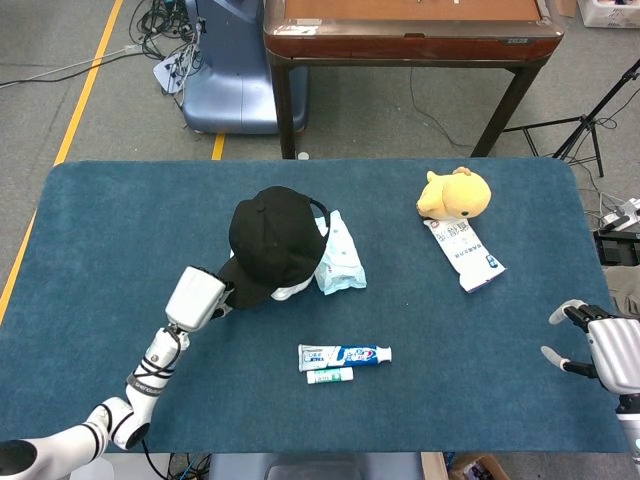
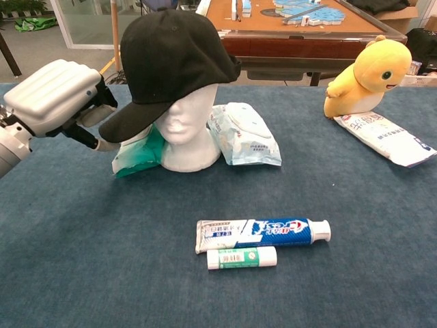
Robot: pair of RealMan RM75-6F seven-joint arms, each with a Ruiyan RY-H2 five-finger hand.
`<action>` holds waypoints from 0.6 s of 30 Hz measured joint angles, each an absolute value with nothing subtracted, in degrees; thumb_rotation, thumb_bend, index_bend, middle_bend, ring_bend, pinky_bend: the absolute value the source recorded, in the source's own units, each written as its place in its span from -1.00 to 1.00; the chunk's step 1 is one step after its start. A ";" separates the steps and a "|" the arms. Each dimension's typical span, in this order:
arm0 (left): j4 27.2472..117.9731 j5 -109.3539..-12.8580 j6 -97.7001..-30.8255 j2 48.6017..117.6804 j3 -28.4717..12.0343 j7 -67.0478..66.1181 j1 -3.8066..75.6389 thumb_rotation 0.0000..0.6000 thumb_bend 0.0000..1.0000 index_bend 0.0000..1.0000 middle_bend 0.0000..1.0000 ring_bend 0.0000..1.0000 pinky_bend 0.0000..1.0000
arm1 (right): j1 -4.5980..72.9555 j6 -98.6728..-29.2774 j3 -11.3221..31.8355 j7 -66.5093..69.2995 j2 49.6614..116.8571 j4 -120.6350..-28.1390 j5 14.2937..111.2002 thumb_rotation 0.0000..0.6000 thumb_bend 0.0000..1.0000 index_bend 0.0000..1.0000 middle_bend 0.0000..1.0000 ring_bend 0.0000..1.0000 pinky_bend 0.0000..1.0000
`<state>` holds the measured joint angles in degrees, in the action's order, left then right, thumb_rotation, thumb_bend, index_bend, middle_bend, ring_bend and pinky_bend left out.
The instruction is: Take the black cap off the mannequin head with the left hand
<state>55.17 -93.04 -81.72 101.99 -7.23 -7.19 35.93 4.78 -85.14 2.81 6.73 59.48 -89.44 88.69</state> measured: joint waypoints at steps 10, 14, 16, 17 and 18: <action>54.26 -92.55 -81.67 103.14 -7.57 -6.79 36.58 1.00 -1.00 0.97 1.00 0.92 0.88 | 4.84 -85.03 2.88 6.84 59.47 -89.39 88.56 1.00 -0.69 -0.03 -0.14 -0.08 0.30; 54.57 -92.30 -81.79 103.29 -7.83 -6.86 36.73 1.00 -1.00 0.97 1.00 0.92 0.88 | 4.82 -85.09 2.89 6.93 59.44 -89.38 88.59 1.00 -0.69 -0.03 -0.14 -0.08 0.30; 54.85 -92.28 -82.07 103.26 -7.92 -6.97 36.74 1.00 -1.00 0.97 1.00 0.92 0.88 | 4.81 -85.09 2.88 6.94 59.44 -89.38 88.59 1.00 -0.69 -0.03 -0.14 -0.08 0.30; 55.02 -92.23 -82.16 103.21 -7.97 -6.97 36.73 1.00 -1.00 0.97 1.00 0.92 0.88 | 4.82 -85.07 2.89 6.94 59.45 -89.38 88.58 1.00 -0.69 -0.03 -0.14 -0.08 0.30; 55.20 -92.15 -82.23 103.16 -8.03 -6.97 36.70 1.00 -1.00 0.97 1.00 0.92 0.88 | 4.83 -85.06 2.89 6.91 59.47 -89.38 88.58 1.00 -0.69 -0.03 -0.14 -0.08 0.30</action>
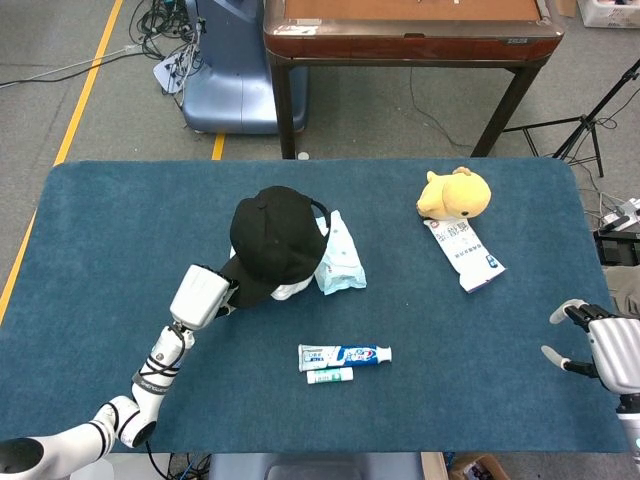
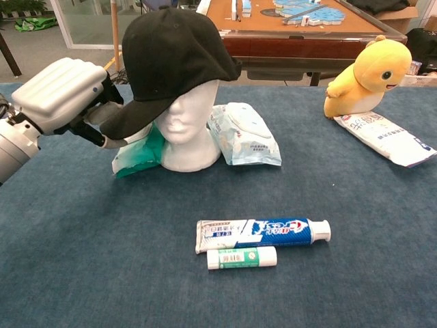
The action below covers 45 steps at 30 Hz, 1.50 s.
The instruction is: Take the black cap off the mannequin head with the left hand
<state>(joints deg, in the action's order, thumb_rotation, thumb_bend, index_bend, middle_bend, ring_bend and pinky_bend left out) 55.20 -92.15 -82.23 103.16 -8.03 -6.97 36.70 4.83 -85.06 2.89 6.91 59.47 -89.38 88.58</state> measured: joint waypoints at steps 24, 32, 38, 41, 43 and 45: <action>57.63 -91.30 -87.38 100.31 -8.77 -6.70 33.69 1.00 -1.00 0.86 1.00 0.81 0.83 | 5.21 -84.27 2.80 5.66 59.93 -89.50 88.42 1.00 -0.69 -0.03 -0.14 -0.08 0.30; 56.05 -92.28 -89.77 100.80 -8.81 -4.06 33.31 1.00 -1.00 0.53 1.00 0.58 0.69 | 5.36 -83.98 2.76 5.16 60.11 -89.58 88.35 1.00 -0.69 -0.03 -0.14 -0.08 0.30; 54.47 -92.68 -90.89 101.69 -8.90 -1.85 33.30 1.00 -1.00 0.21 0.60 0.39 0.61 | 5.41 -83.89 2.80 5.29 60.07 -89.54 88.23 1.00 -0.69 -0.03 -0.14 -0.08 0.30; 53.86 -92.77 -91.12 102.11 -8.94 -0.89 33.39 1.00 -1.00 0.08 0.38 0.31 0.61 | 5.41 -83.88 2.80 5.37 60.05 -89.49 88.22 1.00 -0.69 -0.03 -0.14 -0.08 0.30; 53.22 -92.96 -91.48 102.44 -8.96 -0.11 33.50 1.00 -1.00 0.01 0.29 0.27 0.61 | 5.42 -83.87 2.80 5.40 60.04 -89.49 88.22 1.00 -0.69 -0.03 -0.14 -0.08 0.30; 52.63 -93.19 -91.87 102.69 -8.94 0.44 33.58 1.00 -1.00 -0.02 0.23 0.23 0.61 | 5.43 -83.86 2.80 5.43 60.03 -89.49 88.20 1.00 -0.69 -0.03 -0.14 -0.08 0.30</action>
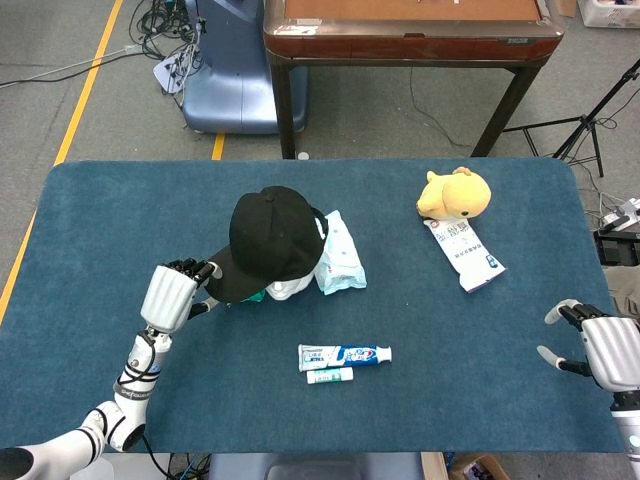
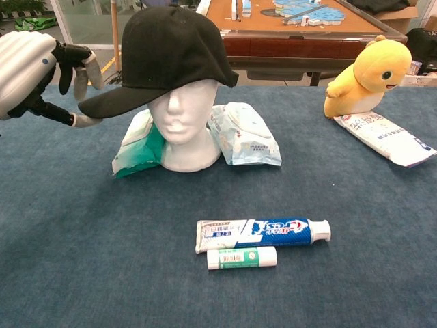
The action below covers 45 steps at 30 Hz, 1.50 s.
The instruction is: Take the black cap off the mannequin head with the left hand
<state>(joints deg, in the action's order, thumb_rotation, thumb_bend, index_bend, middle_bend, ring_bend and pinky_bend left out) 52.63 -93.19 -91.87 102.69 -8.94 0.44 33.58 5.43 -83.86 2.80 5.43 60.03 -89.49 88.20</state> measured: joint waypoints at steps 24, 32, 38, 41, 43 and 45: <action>49.14 -93.11 -94.99 103.69 -9.49 5.28 33.34 1.00 -0.61 0.01 0.20 0.20 0.60 | 5.53 -83.74 2.80 5.26 60.16 -89.45 88.14 1.00 -0.69 -0.03 -0.14 -0.08 0.30; 47.77 -93.79 -96.97 103.98 -9.49 6.95 33.41 1.00 -0.60 0.02 0.20 0.20 0.60 | 5.55 -83.68 2.75 5.12 60.18 -89.48 88.14 1.00 -0.69 -0.03 -0.14 -0.08 0.30; 45.43 -94.88 -99.40 104.66 -9.24 9.19 33.55 1.00 -0.58 0.04 0.20 0.15 0.59 | 5.58 -83.62 2.76 5.01 60.21 -89.50 88.09 1.00 -0.69 -0.03 -0.14 -0.08 0.30; 44.24 -95.42 -100.56 105.12 -9.08 10.10 33.69 1.00 -0.55 0.05 0.20 0.11 0.57 | 5.60 -83.57 2.72 4.91 60.22 -89.55 88.12 1.00 -0.69 -0.03 -0.14 -0.08 0.30; 43.56 -95.68 -101.12 105.45 -8.95 10.51 33.79 1.00 -0.55 0.05 0.20 0.10 0.55 | 5.60 -83.59 2.72 4.85 60.24 -89.57 88.13 1.00 -0.69 -0.03 -0.14 -0.08 0.30; 43.09 -95.84 -101.52 105.67 -8.84 10.82 33.83 1.00 -0.53 0.06 0.17 0.07 0.51 | 5.59 -83.60 2.72 4.85 60.25 -89.58 88.12 1.00 -0.69 -0.03 -0.14 -0.08 0.30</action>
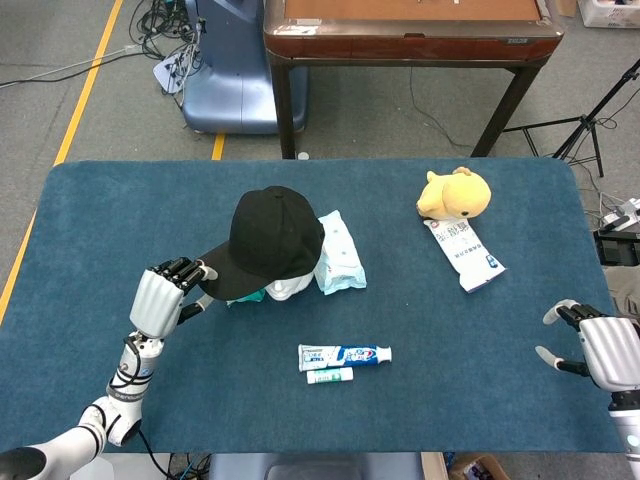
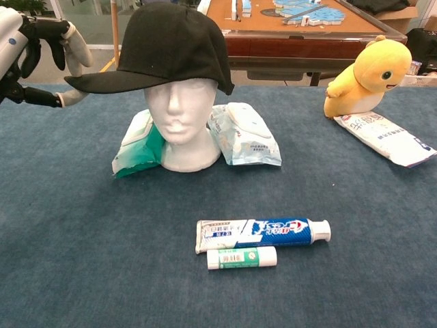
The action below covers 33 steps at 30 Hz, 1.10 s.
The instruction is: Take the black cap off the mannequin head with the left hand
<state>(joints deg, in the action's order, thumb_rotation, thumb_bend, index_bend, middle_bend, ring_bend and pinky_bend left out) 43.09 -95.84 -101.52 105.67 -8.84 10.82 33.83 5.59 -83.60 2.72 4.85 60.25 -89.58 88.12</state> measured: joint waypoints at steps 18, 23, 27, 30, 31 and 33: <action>41.49 -95.48 -102.28 106.37 -8.39 11.83 34.01 1.00 -0.47 -0.11 -0.74 -0.82 -0.42 | 5.66 -83.44 2.73 4.80 60.26 -89.58 87.99 1.00 -0.69 -0.03 -0.14 -0.08 0.30; 41.74 -95.62 -101.86 106.14 -7.91 11.27 34.04 1.00 -0.38 -0.09 -0.81 -0.90 -0.54 | 5.69 -83.39 2.73 4.81 60.26 -89.57 87.97 1.00 -0.69 -0.03 -0.14 -0.08 0.30; 42.01 -96.12 -101.39 105.74 -7.12 11.12 34.06 1.00 -0.32 -0.07 -0.91 -0.99 -0.71 | 5.70 -83.35 2.76 4.85 60.23 -89.59 87.90 1.00 -0.69 -0.03 -0.14 -0.08 0.30; 42.08 -96.34 -101.31 105.59 -6.82 10.95 34.08 1.00 -0.29 -0.05 -0.92 -1.00 -0.74 | 5.70 -83.36 2.76 4.88 60.23 -89.57 87.89 1.00 -0.69 -0.03 -0.14 -0.08 0.30; 42.11 -96.34 -101.31 105.57 -6.81 10.93 34.08 1.00 -0.28 -0.03 -0.92 -1.00 -0.75 | 5.69 -83.36 2.75 4.89 60.21 -89.57 87.90 1.00 -0.69 -0.03 -0.14 -0.08 0.30; 42.15 -96.35 -101.31 105.55 -6.76 11.02 34.07 1.00 -0.23 -0.01 -0.92 -1.00 -0.75 | 5.69 -83.39 2.75 4.94 60.20 -89.56 87.92 1.00 -0.69 -0.03 -0.14 -0.08 0.30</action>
<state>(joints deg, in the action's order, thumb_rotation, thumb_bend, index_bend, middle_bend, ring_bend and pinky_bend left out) 42.15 -96.35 -101.31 105.55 -6.76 11.02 34.07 5.69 -83.39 2.75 4.94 60.20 -89.56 87.92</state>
